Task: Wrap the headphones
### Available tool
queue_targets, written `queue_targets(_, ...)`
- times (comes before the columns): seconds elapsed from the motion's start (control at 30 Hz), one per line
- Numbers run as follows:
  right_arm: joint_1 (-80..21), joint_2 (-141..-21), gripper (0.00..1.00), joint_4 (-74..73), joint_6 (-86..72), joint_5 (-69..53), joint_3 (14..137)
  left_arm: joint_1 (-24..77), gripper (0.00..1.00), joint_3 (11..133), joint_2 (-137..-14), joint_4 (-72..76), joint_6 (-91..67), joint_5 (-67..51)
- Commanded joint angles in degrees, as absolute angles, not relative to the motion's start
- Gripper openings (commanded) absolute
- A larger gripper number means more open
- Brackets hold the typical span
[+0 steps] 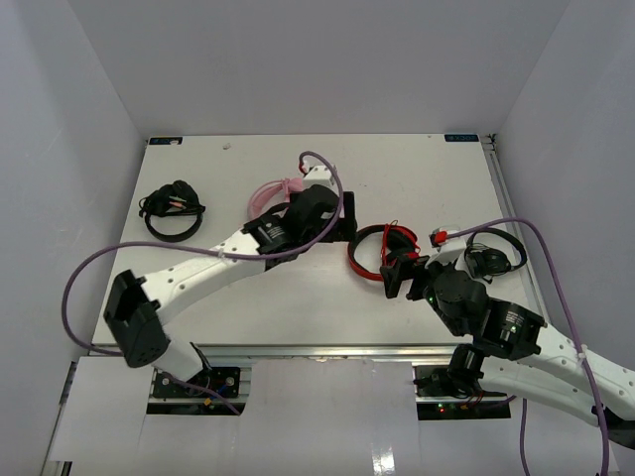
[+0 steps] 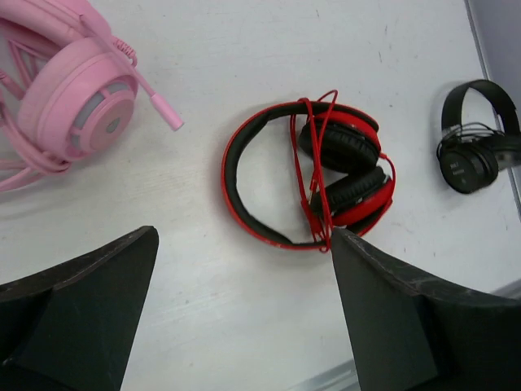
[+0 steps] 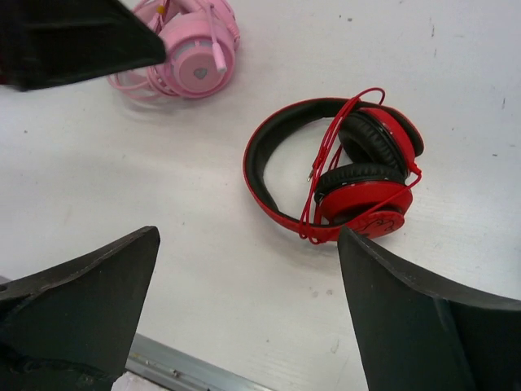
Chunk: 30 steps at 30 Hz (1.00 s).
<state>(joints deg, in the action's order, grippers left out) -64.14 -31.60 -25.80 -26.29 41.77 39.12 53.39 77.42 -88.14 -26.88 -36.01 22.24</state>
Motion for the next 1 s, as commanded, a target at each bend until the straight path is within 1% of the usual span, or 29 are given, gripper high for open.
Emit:
queue_targets(0.0, -63.99, -31.96, 0.91, -28.11, -25.57, 37.27, 41.7, 53.78, 0.98, 68.33, -75.1, -23.39, -27.85, 15.56)
queue_targets(0.1, -63.98, -32.03, 0.9, -28.13, -25.68, 36.34, 40.47, 53.9, 0.98, 59.95, -66.45, -19.77, -26.0, 11.24)
queue_targets(0.13, -63.98, -31.9, 0.9, -28.13, -25.95, 36.25, 39.82, 53.96, 0.98, 56.25, -60.13, -17.28, -24.89, 9.14)
queue_targets(0.17, -63.98, -31.83, 0.9, -28.13, -26.14, 36.57, 39.03, 53.96, 0.98, 52.69, -57.91, -16.67, -24.88, 8.07)
queue_targets(0.27, -63.98, -30.91, 0.9, -28.21, -27.94, 38.41, 37.41, 54.23, 0.98, 44.11, -45.23, -11.29, -26.09, 6.77)
queue_targets(0.4, -64.0, -28.94, 0.9, -27.37, -28.78, 38.09, 35.88, 54.23, 0.98, 35.09, -35.38, -8.51, -28.15, 5.92)
queue_targets(0.57, -64.06, -26.86, 0.9, -26.81, -29.28, 38.95, 34.79, 54.32, 0.98, 29.58, -30.9, -7.26, -28.73, 8.41)
queue_targets(0.97, -63.98, -25.93, 0.9, -26.75, -29.36, 39.29, 34.19, 54.32, 0.98, 29.28, -31.97, -6.68, -28.62, 8.19)
